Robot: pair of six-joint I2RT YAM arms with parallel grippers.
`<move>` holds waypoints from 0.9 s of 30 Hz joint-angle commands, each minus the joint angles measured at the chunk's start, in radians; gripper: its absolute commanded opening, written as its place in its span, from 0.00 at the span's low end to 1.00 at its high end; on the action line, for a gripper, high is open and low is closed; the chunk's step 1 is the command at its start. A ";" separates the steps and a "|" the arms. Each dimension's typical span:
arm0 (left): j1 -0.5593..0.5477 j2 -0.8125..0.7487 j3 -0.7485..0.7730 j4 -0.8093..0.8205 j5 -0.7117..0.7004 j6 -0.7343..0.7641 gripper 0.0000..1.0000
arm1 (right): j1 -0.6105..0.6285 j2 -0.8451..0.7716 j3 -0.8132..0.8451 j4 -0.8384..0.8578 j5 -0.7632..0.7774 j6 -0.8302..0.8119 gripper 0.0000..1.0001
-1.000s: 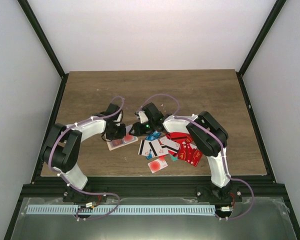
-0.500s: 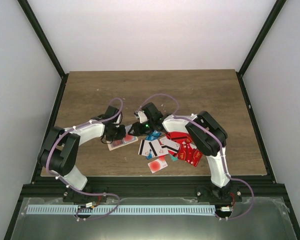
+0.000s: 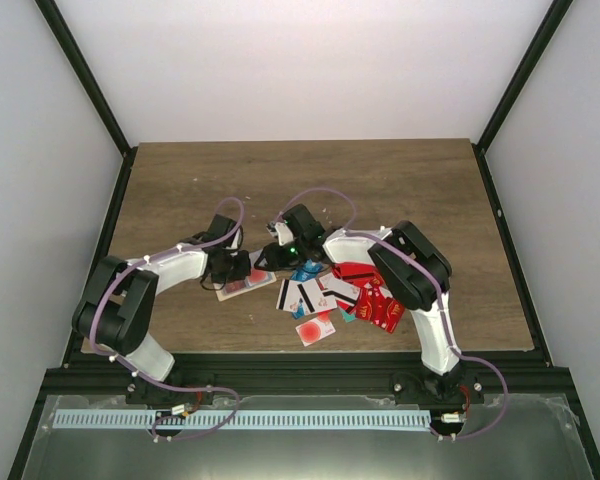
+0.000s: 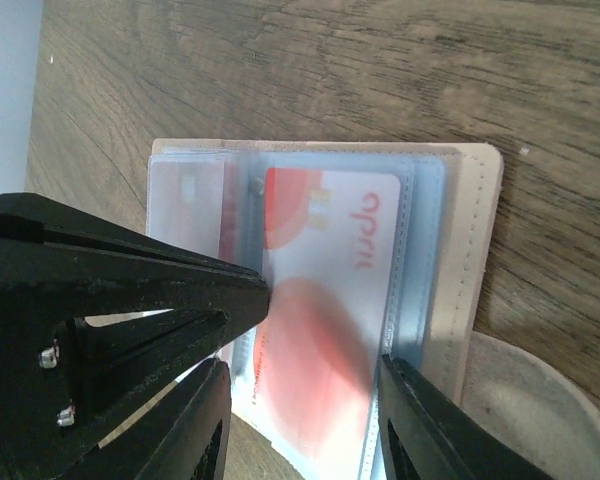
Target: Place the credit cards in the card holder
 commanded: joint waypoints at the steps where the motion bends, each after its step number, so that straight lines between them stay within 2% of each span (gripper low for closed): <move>1: -0.002 0.054 -0.059 -0.077 -0.040 -0.004 0.04 | -0.004 0.039 0.027 0.001 -0.070 0.033 0.43; 14: -0.002 0.049 -0.059 -0.065 -0.024 -0.001 0.04 | -0.005 0.015 0.020 0.097 -0.227 0.112 0.43; 27: -0.002 -0.006 -0.045 -0.083 -0.034 -0.010 0.04 | -0.005 0.026 0.013 0.080 -0.187 0.115 0.42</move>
